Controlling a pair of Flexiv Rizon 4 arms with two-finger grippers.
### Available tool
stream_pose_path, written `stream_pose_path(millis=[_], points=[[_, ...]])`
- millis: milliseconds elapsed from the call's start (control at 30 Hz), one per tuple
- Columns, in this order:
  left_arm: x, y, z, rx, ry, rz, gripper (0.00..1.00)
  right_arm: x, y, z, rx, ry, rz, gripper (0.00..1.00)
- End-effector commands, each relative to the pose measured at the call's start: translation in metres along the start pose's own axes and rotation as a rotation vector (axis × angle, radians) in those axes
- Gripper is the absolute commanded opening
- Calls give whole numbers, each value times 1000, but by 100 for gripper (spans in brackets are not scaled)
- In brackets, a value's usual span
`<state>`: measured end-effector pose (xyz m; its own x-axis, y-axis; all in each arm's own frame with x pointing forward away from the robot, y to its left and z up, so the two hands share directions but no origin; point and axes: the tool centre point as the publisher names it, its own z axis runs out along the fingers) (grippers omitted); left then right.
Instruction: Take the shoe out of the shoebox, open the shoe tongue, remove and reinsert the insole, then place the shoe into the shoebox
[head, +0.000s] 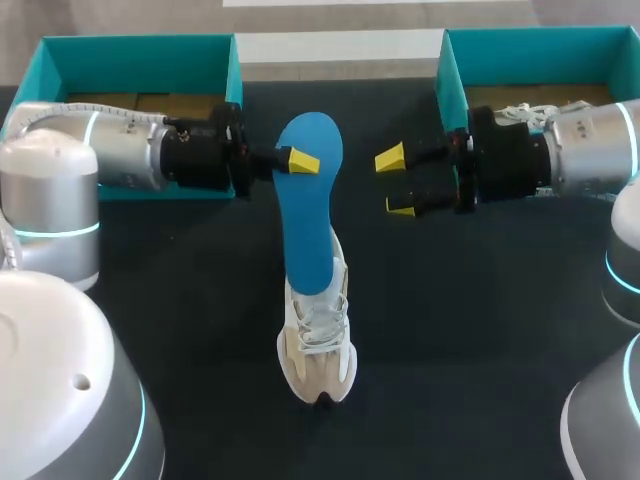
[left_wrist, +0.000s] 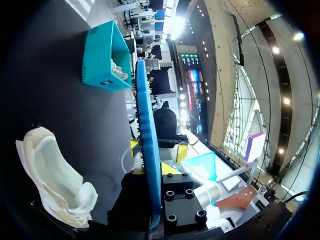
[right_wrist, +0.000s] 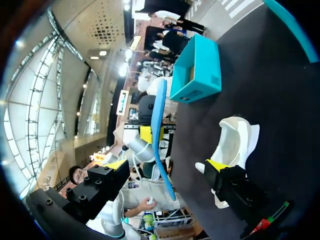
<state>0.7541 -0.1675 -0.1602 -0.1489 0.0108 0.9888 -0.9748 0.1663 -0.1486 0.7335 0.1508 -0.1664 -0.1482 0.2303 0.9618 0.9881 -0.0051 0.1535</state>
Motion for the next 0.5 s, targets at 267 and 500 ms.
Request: stream_pose_path(millis=[267,500], points=[[21,-20,-16,-18,-35,566,0,0,1,2,0,-2,2,100],[33,-29,-23,48,-198,987,0,0,1,2,0,-2,2,100]])
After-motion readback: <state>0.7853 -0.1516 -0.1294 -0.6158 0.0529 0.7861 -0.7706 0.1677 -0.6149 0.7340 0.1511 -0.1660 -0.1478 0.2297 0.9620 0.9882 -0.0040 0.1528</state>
